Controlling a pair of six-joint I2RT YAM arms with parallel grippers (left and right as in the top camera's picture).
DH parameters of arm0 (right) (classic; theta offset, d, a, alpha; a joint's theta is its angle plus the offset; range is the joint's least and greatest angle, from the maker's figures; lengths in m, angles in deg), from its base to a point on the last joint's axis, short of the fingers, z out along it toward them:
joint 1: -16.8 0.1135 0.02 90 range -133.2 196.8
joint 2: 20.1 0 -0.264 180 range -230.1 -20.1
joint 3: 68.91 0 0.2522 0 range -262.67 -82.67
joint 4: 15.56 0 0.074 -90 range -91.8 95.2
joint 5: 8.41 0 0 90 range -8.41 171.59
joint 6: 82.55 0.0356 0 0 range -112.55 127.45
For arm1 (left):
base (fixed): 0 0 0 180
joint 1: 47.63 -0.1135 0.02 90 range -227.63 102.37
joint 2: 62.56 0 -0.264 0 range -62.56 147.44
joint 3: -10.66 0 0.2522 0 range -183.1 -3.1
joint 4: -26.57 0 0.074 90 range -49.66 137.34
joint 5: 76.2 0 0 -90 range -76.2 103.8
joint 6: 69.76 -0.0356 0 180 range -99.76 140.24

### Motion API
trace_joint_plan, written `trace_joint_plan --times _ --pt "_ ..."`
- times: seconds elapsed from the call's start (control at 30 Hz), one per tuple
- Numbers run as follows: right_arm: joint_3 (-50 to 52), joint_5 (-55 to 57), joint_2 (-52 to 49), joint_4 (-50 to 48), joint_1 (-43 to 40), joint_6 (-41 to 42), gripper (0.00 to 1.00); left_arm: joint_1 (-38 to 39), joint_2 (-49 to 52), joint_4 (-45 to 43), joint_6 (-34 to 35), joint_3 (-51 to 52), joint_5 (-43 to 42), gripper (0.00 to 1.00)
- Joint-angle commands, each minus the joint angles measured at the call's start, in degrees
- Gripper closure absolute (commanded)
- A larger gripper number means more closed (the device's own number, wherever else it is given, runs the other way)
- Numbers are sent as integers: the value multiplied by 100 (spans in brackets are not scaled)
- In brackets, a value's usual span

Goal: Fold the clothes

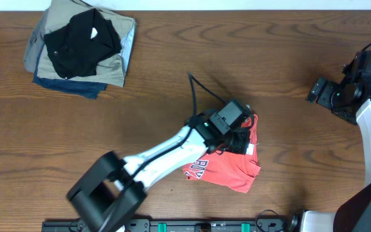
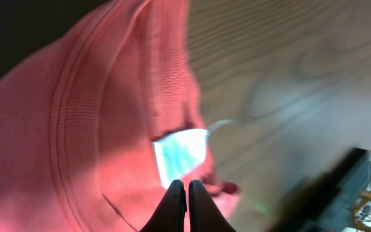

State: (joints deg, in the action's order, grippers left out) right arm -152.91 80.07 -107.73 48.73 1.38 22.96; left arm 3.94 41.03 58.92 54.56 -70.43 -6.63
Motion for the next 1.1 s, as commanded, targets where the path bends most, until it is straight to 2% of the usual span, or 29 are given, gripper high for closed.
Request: trace_joint_plan --times 0.0,0.2,0.3,0.5,0.7,0.8,0.93,1.07 --pt "-46 0 9 4 -31 31 1 -9 413 -173 0 -11 -179 93" --pt "-46 0 9 4 -31 31 1 -9 1252 -966 48 -11 -1757 93" --pt "-46 0 9 4 -31 31 1 -7 1335 -1104 46 -11 -2114 93" --pt "-46 0 9 4 -31 31 1 -15 953 -1082 -37 -15 -2120 93" --pt "-46 0 9 4 -31 31 1 -221 -83 -835 -584 -17 -2070 93" --pt "-46 0 9 4 -31 31 1 -614 -595 -420 -671 -17 -1725 84" --pt "-46 0 9 4 -31 31 1 -1368 -901 380 -671 -17 -1003 84" --pt "-46 0 9 4 -31 31 1 -2033 -699 890 -669 -9 -850 84"
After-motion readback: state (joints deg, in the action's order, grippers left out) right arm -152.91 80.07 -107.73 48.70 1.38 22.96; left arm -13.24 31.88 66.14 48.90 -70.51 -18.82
